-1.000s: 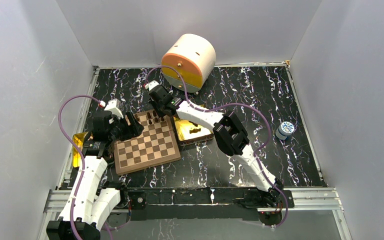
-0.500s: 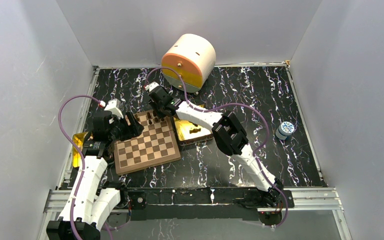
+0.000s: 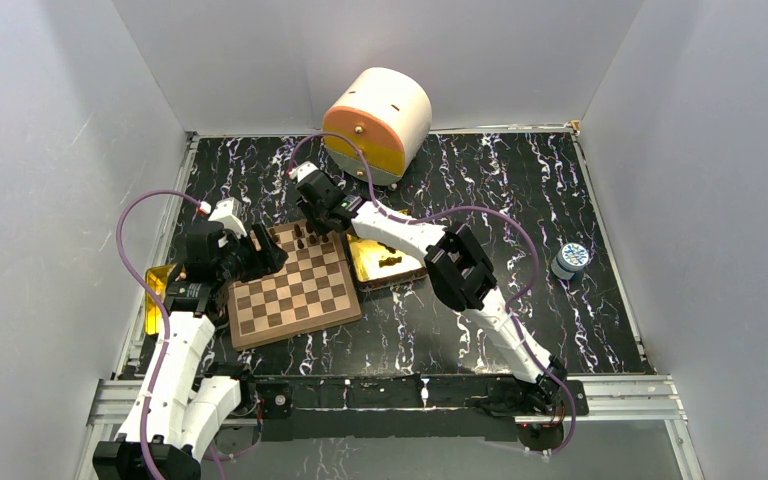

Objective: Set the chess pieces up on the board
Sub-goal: Place the chess piece on the chessboard.

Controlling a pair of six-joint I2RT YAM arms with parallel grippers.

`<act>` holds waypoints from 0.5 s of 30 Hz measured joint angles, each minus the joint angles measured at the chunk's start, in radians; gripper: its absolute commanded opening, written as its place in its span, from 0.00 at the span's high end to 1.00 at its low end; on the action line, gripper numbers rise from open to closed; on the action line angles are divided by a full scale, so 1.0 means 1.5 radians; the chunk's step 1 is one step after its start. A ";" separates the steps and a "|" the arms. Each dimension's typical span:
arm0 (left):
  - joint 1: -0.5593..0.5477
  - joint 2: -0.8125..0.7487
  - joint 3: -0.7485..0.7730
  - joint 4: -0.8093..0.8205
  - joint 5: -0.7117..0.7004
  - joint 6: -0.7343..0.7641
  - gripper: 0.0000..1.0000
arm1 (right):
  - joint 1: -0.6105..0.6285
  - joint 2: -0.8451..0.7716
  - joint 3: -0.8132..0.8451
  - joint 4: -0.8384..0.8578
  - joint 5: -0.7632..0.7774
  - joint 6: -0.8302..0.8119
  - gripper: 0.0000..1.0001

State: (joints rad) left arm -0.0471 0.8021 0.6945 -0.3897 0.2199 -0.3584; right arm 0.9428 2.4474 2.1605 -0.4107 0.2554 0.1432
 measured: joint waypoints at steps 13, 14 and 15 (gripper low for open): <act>0.000 0.000 0.000 0.000 0.000 0.000 0.36 | 0.000 0.000 0.011 -0.004 0.005 -0.013 0.60; 0.000 0.001 0.000 0.000 0.000 0.000 0.36 | 0.000 0.000 0.011 -0.004 0.005 -0.013 0.60; 0.000 0.001 0.000 0.000 0.000 0.000 0.36 | 0.000 0.000 0.011 -0.004 0.005 -0.013 0.59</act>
State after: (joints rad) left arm -0.0471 0.8032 0.6945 -0.3897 0.2203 -0.3584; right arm 0.9428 2.4474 2.1773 -0.4171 0.2630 0.1238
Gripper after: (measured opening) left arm 0.643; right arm 0.399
